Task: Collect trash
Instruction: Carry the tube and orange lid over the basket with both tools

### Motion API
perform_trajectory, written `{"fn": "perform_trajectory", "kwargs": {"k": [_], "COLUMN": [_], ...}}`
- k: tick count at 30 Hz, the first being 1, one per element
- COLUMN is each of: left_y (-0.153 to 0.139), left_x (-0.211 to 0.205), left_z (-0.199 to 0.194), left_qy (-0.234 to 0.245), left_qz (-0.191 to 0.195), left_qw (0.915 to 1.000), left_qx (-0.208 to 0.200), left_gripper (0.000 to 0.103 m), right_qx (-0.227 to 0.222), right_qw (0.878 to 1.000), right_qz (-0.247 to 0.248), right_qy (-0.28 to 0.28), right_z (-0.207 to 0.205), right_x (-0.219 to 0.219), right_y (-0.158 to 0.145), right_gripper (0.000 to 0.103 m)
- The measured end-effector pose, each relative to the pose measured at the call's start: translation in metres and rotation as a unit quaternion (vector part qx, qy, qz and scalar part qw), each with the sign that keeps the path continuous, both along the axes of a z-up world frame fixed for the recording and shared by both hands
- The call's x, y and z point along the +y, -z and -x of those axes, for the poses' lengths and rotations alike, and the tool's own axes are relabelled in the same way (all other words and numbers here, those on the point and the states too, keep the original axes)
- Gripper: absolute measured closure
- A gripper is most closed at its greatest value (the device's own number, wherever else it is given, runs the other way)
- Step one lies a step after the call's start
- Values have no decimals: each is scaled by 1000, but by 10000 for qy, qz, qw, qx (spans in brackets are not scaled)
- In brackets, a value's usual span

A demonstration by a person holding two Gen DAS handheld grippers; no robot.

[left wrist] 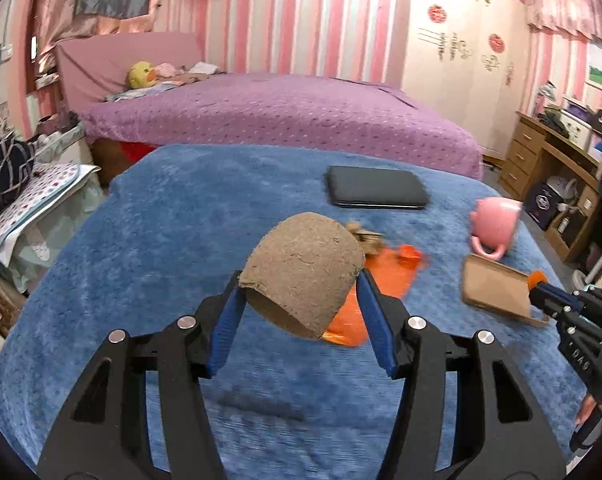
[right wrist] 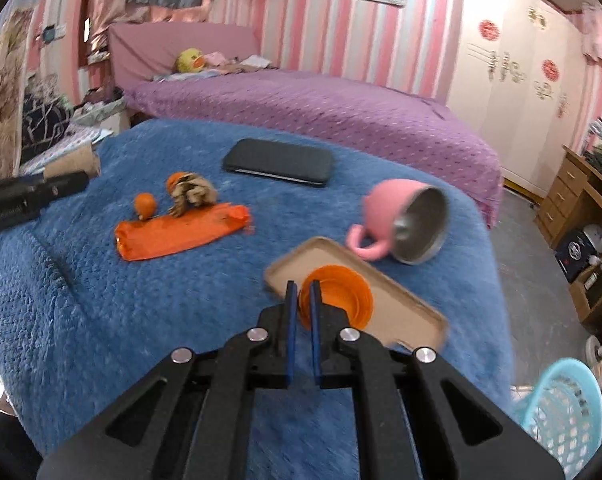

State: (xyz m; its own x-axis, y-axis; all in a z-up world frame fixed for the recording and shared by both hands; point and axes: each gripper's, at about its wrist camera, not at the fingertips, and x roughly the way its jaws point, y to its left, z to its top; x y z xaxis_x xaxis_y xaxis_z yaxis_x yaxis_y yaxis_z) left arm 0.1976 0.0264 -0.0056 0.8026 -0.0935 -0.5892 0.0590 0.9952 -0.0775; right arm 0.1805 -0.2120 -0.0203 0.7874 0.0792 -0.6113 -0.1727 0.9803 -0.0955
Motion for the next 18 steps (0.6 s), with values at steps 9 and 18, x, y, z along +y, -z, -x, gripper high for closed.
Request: {"fn": "perform_trajectory", "kwargs": {"k": [9,18], "left_y": [11,13], "left_x": [-68,-124], "left_z": [13,28], "left_qy": [439,751], "left_qz": [1,97], "left_qw": [9990,9971], "left_qx": [49,-66], "left_gripper": [48,48], "right_qx": [-171,-125], "right_qw": [9982,9937], "right_qz": [-98,-14], "right_qy": [573,1114], "right_z": [30,51], "right_x": [-70,-141], "right_y": [-9,-6], "right_gripper": [97,97]}}
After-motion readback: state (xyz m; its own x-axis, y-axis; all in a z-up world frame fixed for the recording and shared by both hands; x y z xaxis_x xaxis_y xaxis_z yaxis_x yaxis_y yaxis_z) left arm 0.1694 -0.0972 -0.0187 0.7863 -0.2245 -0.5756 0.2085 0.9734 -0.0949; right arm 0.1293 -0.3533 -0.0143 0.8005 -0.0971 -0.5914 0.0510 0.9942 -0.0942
